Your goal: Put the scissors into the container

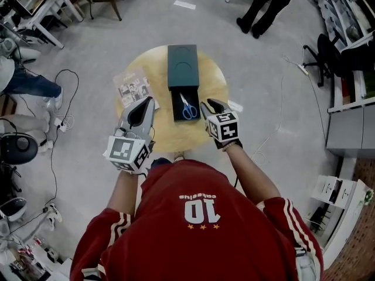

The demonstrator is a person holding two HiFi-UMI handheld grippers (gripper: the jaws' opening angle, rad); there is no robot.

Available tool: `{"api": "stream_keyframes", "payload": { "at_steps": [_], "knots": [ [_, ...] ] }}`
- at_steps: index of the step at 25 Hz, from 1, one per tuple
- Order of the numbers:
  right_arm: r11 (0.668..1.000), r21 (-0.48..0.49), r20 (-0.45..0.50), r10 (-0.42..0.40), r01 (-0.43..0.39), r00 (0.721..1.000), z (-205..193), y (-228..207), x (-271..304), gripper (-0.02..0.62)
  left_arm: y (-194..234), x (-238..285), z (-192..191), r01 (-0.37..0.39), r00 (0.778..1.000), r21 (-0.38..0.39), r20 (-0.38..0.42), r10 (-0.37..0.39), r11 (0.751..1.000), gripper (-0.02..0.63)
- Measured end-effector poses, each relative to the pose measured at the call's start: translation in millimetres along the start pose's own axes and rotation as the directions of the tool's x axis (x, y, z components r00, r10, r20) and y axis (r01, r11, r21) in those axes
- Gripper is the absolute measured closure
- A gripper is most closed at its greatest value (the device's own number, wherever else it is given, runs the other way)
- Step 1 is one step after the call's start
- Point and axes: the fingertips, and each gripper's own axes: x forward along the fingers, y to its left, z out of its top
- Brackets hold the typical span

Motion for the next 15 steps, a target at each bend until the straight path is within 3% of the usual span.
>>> {"api": "stream_keyframes", "payload": {
  "at_steps": [3,7,15],
  "knots": [
    [1.0,0.016,0.071,0.003,-0.005,0.997,16,-2,-34,0.488,-14,-7,3,0.009,1.0,-0.005,0.005,-0.009,1.0,0.604],
    [0.999,0.029,0.174,0.014,-0.019,0.985,40,3,-77,0.489,-26,-20,13,0.016,0.999,-0.079,0.042,-0.013,0.997,0.604],
    [0.999,-0.034,0.377,0.033,-0.022,0.926,84,29,-164,0.516,-64,-43,38,0.029,0.996,-0.001,0.079,-0.029,1.0,0.604]
  ]
}}
